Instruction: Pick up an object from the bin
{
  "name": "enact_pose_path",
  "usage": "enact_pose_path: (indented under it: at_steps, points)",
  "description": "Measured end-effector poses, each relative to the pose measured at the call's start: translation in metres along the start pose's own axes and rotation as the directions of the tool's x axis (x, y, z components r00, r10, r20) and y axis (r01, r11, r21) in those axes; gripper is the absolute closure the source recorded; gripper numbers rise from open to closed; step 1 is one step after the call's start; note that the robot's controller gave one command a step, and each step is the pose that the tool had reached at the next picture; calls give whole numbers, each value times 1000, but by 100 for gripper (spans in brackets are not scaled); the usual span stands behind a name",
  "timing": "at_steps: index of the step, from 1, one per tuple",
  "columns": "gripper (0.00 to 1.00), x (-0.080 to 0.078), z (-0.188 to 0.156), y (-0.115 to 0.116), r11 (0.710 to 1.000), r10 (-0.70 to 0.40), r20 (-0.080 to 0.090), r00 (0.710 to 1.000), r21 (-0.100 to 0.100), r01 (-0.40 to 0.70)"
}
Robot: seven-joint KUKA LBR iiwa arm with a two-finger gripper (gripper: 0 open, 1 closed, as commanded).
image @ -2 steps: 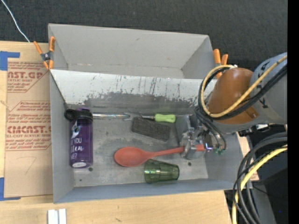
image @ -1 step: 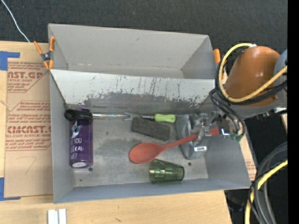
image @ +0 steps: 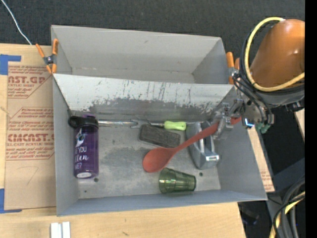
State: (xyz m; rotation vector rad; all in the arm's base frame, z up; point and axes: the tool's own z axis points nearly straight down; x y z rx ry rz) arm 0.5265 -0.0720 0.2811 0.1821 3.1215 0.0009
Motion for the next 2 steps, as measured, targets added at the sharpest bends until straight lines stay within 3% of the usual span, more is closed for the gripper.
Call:
enact_pose_path:
  at_steps: [1, 2]
  points:
    - [100, -39, -38, -22, 997, -83, 5, 997, 3, 83]
    - [100, -13, 63, -2, 1000, 14, 1, 1000, 1, -14]
